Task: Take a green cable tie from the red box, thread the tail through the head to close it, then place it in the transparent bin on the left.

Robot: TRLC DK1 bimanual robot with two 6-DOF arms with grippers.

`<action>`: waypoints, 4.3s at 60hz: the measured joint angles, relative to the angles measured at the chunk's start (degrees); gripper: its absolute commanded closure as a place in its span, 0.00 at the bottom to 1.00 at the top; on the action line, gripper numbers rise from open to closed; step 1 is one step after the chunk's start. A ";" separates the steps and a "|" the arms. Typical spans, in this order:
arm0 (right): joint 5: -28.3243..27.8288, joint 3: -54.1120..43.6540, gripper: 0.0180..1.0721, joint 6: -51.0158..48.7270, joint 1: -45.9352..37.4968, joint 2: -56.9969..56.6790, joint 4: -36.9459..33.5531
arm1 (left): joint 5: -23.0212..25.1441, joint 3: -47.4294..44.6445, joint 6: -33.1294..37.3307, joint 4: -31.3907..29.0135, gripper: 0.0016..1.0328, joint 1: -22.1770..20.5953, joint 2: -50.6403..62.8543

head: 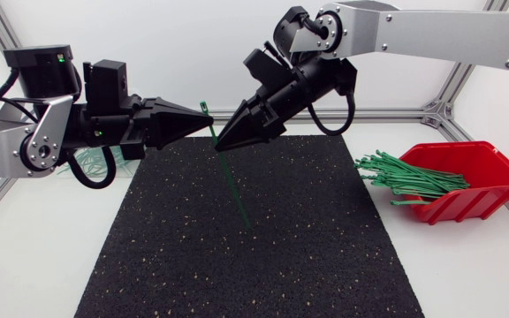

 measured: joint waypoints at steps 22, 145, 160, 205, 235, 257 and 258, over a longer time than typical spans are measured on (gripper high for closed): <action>-2.12 -2.99 0.74 6.34 0.07 -5.05 6.82 | 0.02 -0.07 -1.62 0.61 0.97 0.74 1.11; -2.34 -9.99 0.94 13.75 1.33 -5.88 21.22 | 1.07 -0.39 -7.37 2.89 0.95 2.10 1.14; -3.08 -11.52 0.94 16.68 1.33 -6.51 25.27 | 1.07 -0.39 -7.82 3.48 0.80 2.10 1.11; -3.43 -18.38 0.94 31.52 0.35 -8.28 40.68 | 1.07 -0.44 -15.04 11.45 0.80 2.97 2.99; -3.45 -19.78 0.94 33.59 0.33 -9.18 43.71 | 1.05 -0.44 -18.10 14.14 0.81 2.97 4.87; -3.43 -20.00 0.94 34.91 0.35 -9.29 45.35 | 1.05 -0.44 -19.80 15.76 0.81 3.02 4.90; -3.43 -20.00 0.94 34.91 0.35 -9.29 45.37 | 1.05 -0.44 -19.82 15.85 0.81 3.02 4.92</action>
